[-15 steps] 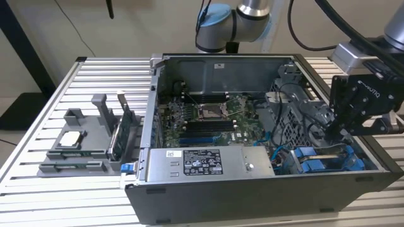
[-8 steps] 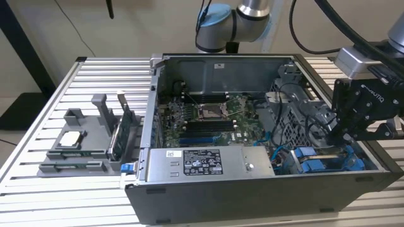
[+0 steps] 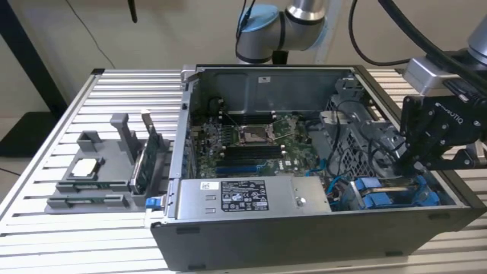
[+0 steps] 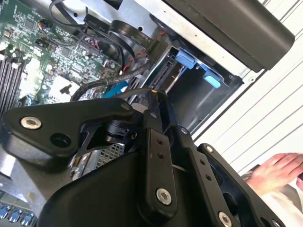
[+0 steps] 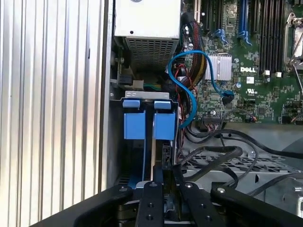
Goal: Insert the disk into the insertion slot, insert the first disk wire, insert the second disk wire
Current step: 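Insert the first disk wire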
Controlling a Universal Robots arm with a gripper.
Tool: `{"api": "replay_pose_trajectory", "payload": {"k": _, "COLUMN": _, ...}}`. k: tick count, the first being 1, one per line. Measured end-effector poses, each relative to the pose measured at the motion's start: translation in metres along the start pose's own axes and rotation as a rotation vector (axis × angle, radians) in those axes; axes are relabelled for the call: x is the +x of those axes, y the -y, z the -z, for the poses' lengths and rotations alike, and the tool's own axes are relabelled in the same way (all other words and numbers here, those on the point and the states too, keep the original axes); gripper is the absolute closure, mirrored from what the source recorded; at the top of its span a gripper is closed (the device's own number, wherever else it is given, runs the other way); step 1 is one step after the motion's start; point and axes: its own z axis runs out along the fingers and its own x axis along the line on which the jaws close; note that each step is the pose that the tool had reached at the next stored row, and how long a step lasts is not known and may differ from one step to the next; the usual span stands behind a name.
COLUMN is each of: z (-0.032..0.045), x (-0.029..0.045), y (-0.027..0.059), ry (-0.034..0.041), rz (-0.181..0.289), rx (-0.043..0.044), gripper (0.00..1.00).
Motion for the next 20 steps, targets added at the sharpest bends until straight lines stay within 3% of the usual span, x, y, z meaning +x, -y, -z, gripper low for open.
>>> {"api": "replay_pose_trajectory", "payload": {"k": 2, "z": -0.0004, "x": 0.0000, "y": 0.0000, "ry": -0.0126, "rz": -0.001, "rx": 0.0032, "gripper": 0.81}}
{"api": "replay_pose_trajectory", "payload": {"k": 5, "z": -0.0010, "x": 0.0000, "y": -0.0002, "ry": -0.0373, "rz": -0.002, "rx": 0.0078, "gripper": 0.81}}
{"api": "replay_pose_trajectory", "payload": {"k": 9, "z": -0.0025, "x": 0.0000, "y": -0.0017, "ry": -0.0589, "rz": -0.003, "rx": 0.0226, "gripper": 0.81}}
{"api": "replay_pose_trajectory", "payload": {"k": 12, "z": -0.0036, "x": 0.0000, "y": -0.0028, "ry": -0.0803, "rz": -0.004, "rx": 0.0353, "gripper": 0.81}}
{"api": "replay_pose_trajectory", "payload": {"k": 20, "z": -0.0034, "x": 0.0000, "y": -0.0029, "ry": -0.0806, "rz": -0.004, "rx": 0.0361, "gripper": 0.81}}
